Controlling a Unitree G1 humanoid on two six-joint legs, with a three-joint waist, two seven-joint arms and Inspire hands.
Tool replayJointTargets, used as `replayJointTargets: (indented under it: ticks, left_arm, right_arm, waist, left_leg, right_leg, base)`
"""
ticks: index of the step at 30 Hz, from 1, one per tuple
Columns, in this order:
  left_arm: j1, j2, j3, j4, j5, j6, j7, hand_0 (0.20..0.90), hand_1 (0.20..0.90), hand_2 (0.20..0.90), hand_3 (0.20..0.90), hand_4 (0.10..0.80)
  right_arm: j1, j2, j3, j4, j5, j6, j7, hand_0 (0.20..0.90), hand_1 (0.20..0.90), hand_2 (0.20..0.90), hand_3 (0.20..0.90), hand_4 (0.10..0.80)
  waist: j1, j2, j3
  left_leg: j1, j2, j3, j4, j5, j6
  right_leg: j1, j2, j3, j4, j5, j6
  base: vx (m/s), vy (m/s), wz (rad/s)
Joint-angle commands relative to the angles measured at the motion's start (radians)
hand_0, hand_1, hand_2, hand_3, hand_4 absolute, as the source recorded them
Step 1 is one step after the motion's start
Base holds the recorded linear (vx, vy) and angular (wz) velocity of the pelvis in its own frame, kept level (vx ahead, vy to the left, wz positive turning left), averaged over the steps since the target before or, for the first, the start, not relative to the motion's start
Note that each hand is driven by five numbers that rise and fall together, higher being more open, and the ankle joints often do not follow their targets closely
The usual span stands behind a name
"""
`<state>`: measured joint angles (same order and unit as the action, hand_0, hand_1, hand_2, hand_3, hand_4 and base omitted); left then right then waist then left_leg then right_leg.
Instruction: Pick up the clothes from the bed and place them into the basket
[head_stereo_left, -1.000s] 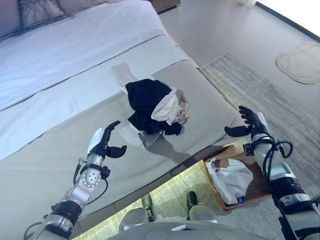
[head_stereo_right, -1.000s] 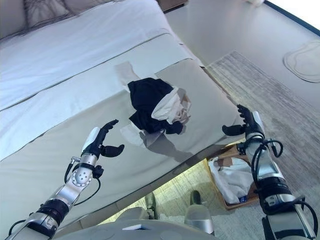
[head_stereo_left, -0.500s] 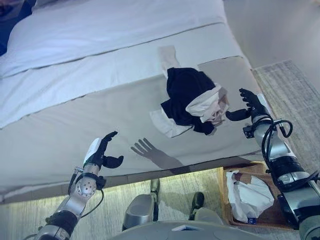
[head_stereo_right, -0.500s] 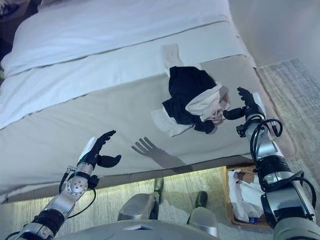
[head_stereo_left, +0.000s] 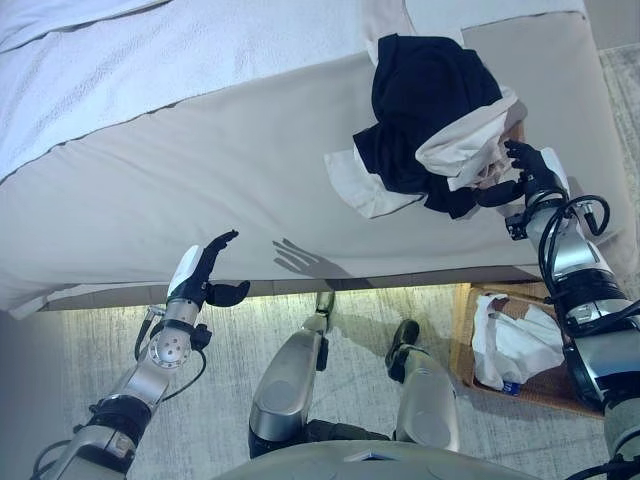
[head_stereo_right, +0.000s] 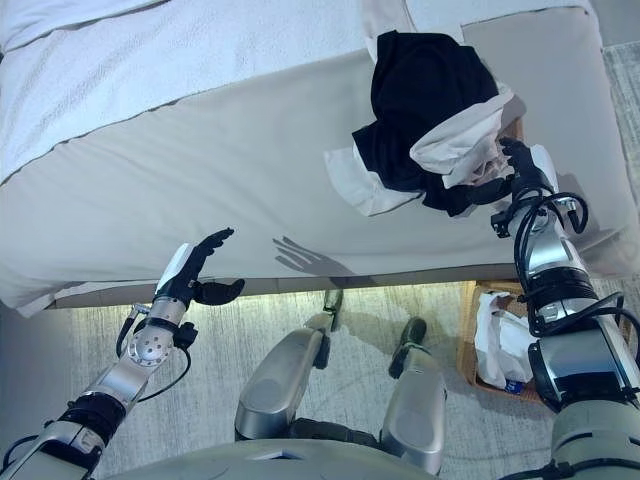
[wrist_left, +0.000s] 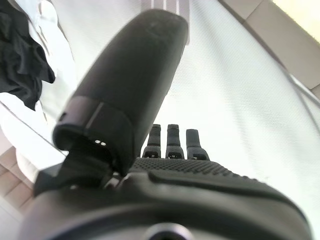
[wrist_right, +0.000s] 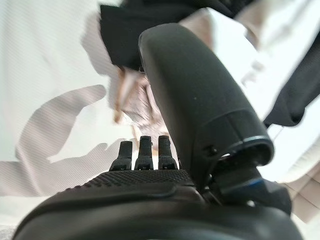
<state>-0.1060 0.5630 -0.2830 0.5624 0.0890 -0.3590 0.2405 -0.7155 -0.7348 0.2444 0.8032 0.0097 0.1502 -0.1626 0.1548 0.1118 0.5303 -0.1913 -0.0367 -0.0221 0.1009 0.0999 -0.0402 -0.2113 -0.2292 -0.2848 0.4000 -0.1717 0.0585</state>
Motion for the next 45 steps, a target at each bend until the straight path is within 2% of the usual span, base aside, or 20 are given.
replayJointTargets:
  ticks: [1,10,18,31,35,45]
  left_arm:
    - [-0.001,0.037,0.006,-0.108,-0.04,-0.08,0.059,0.9,0.9,0.9,0.9,0.8]
    - [-0.014,0.043,-0.03,-0.135,-0.041,-0.062,0.086,0.9,0.9,0.9,0.9,0.8]
    - [0.005,0.049,-0.02,-0.149,-0.05,-0.059,0.093,0.9,0.9,0.9,0.9,0.8]
    - [0.033,0.084,0.006,-0.18,-0.043,-0.056,0.091,0.9,0.9,0.9,0.9,0.8]
    - [0.033,0.09,0.006,-0.181,-0.045,-0.05,0.092,0.9,0.9,0.9,0.9,0.8]
    - [0.045,0.102,0.023,-0.188,-0.036,-0.052,0.089,0.9,0.9,0.9,0.9,0.8]
  right_arm:
    - [-0.12,-0.154,0.055,-0.043,-0.026,-0.045,-0.028,0.9,0.9,0.9,0.9,0.8]
    - [-0.257,-0.167,0.104,-0.017,0.0,-0.026,-0.041,0.9,0.9,0.9,0.9,0.8]
    - [-0.321,-0.186,0.132,-0.036,-0.003,-0.005,-0.07,0.9,0.9,0.9,0.9,0.8]
    - [-0.362,-0.235,0.109,-0.086,0.05,0.016,-0.105,0.9,0.9,0.9,0.9,0.8]
    - [-0.367,-0.239,0.087,-0.105,0.09,0.016,-0.108,0.9,0.9,0.9,0.9,0.8]
    - [-0.385,-0.238,0.09,-0.137,0.059,0.047,-0.087,0.9,0.9,0.9,0.9,0.8]
  waist:
    - [-0.013,0.023,-0.024]
    - [0.011,0.048,-0.01]
    - [0.03,0.062,-0.01]
    - [0.05,0.017,-0.01]
    - [0.051,0.011,-0.01]
    - [0.064,-0.001,-0.01]
  left_leg:
    - [-0.044,0.003,-0.023,0.208,-0.183,-0.001]
    - [-0.148,-0.011,-0.033,0.244,-0.168,0.008]
    - [-0.18,-0.016,-0.047,0.228,-0.144,0.011]
    - [-0.15,-0.002,-0.055,0.208,-0.141,0.012]
    - [-0.138,0.0,-0.057,0.201,-0.14,0.012]
    - [-0.147,-0.001,-0.06,0.212,-0.141,0.013]
  right_leg:
    - [-0.036,0.049,0.007,0.031,0.013,-0.074]
    - [-0.137,0.044,0.003,0.107,-0.004,-0.086]
    - [-0.175,0.044,-0.005,0.133,-0.016,-0.093]
    - [-0.131,0.05,-0.033,0.114,-0.016,-0.092]
    - [-0.115,0.053,-0.036,0.108,-0.018,-0.092]
    - [-0.117,0.051,-0.045,0.123,-0.025,-0.095]
  base:
    - [-0.039,-0.003,-0.04]
    - [-0.05,-0.013,0.01]
    - [-0.032,0.011,0.04]
    - [0.002,-0.02,0.06]
    - [0.017,-0.006,0.03]
    - [0.008,-0.003,0.0]
